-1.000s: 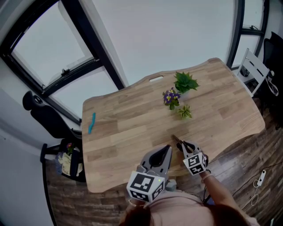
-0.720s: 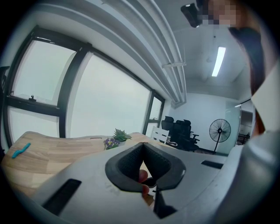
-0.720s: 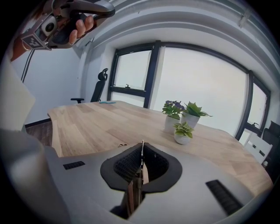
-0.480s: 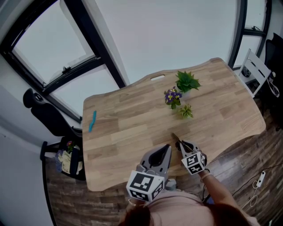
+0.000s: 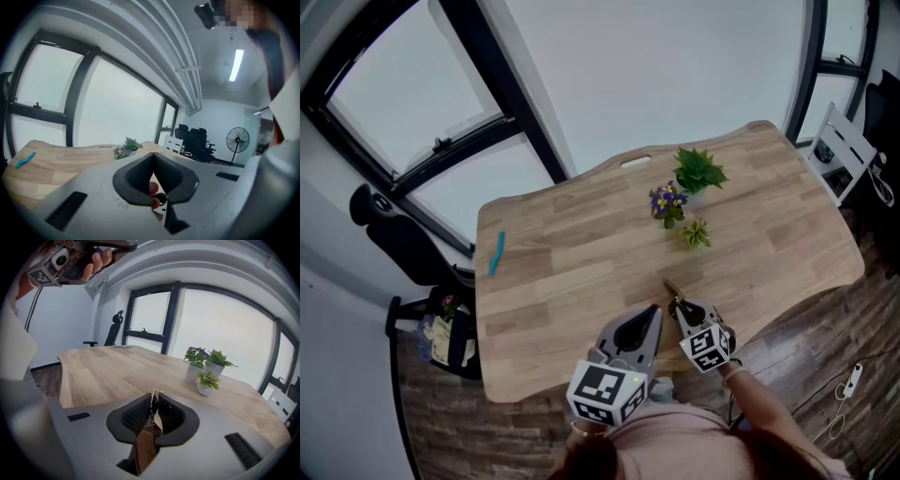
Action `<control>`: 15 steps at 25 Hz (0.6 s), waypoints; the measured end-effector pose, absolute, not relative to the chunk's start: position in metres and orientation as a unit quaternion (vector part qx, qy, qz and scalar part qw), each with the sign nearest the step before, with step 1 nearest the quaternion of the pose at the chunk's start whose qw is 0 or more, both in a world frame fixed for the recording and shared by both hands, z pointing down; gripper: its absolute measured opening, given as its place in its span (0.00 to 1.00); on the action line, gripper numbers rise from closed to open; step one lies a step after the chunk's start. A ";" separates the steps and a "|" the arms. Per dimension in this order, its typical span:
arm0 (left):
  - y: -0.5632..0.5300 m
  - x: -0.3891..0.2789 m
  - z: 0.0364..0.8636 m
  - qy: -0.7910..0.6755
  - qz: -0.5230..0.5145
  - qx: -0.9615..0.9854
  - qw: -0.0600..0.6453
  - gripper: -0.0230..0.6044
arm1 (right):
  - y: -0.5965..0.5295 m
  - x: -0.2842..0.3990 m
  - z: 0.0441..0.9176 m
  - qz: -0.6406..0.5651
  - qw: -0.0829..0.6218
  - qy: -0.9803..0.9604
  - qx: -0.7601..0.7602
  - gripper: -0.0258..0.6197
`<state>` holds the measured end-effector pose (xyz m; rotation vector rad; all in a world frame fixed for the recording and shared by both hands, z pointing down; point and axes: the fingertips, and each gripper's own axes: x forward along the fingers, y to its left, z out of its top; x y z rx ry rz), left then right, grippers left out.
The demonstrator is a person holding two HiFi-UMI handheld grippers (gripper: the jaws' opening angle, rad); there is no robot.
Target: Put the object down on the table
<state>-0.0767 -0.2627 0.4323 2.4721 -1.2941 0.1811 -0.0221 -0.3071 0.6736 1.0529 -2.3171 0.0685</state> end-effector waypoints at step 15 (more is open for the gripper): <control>-0.257 -0.083 0.433 -0.462 0.064 0.867 0.175 0.04 | -0.303 -0.032 0.687 0.019 0.319 -0.866 0.385 0.15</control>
